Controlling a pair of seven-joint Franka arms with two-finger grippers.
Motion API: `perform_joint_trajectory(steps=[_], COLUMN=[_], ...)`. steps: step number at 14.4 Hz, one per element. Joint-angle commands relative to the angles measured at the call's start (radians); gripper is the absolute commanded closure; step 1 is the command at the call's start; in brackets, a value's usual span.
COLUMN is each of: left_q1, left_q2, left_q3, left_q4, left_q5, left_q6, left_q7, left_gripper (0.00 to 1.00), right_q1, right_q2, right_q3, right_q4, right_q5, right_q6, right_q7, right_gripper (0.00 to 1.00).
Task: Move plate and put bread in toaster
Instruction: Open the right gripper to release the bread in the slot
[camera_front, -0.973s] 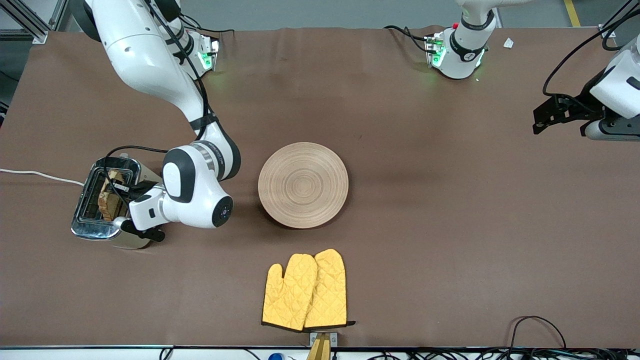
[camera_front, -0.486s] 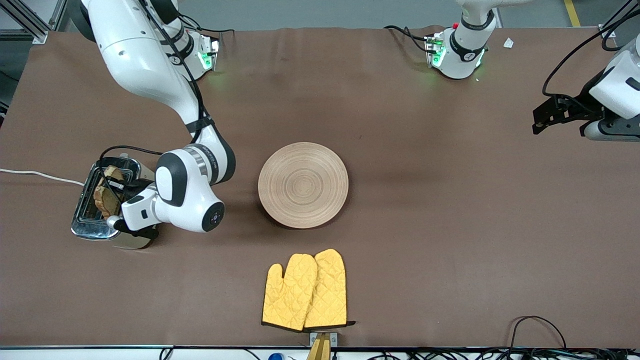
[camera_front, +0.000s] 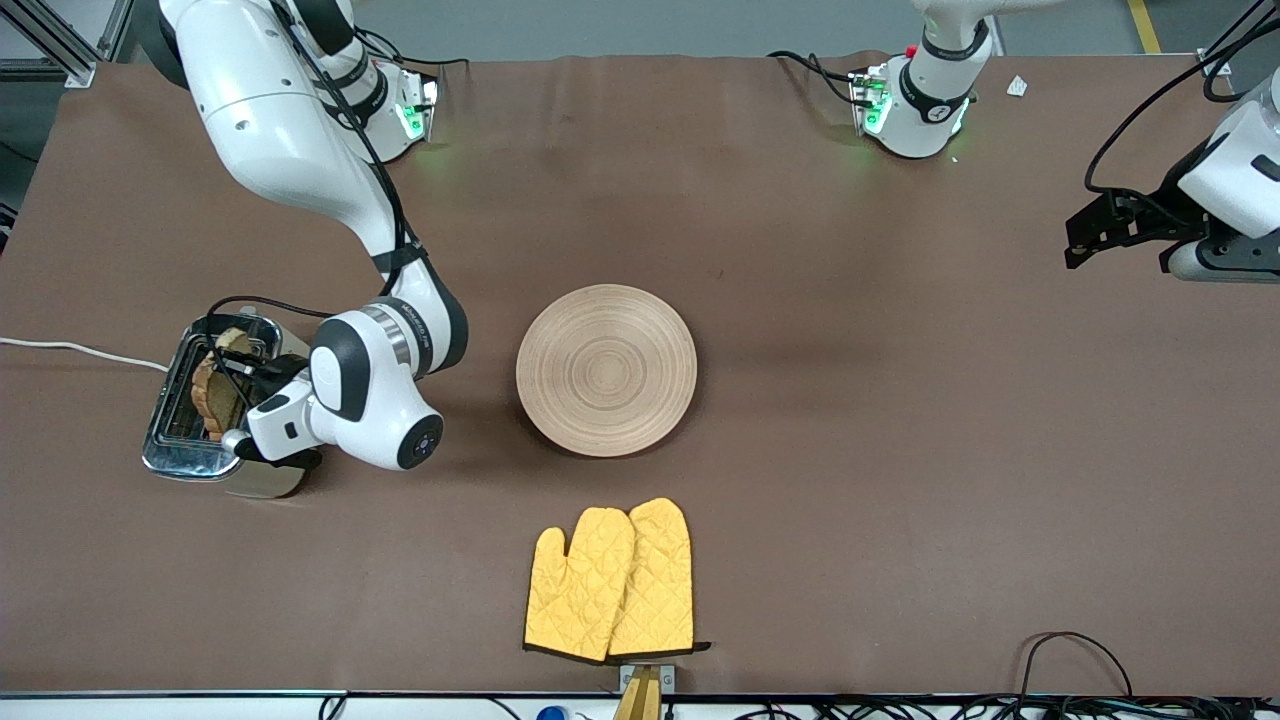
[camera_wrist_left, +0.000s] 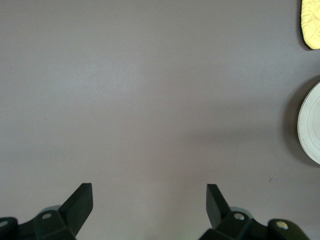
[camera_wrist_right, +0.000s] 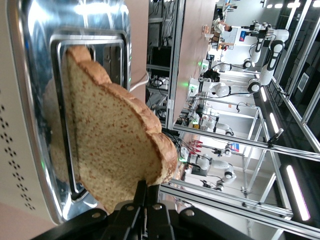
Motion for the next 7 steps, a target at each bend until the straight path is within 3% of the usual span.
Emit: perform_joint_trajectory(steps=[1, 7], left_q1=[0.005, 0.003], left_q2=[-0.01, -0.009], left_q3=[0.002, 0.002], left_q4=[-0.009, -0.009], left_q5=[-0.012, -0.012], left_q6=[0.004, 0.004], left_q7=[0.018, 0.018], left_gripper=[0.0, 0.0], right_q1=[-0.01, -0.007], right_q2=[-0.029, -0.046], right_q3=[0.008, 0.009], right_q4=[-0.029, -0.068], right_q5=[0.012, 0.005], right_q6=[-0.032, -0.023], right_q7=[-0.074, -0.087], right_gripper=[1.0, 0.98])
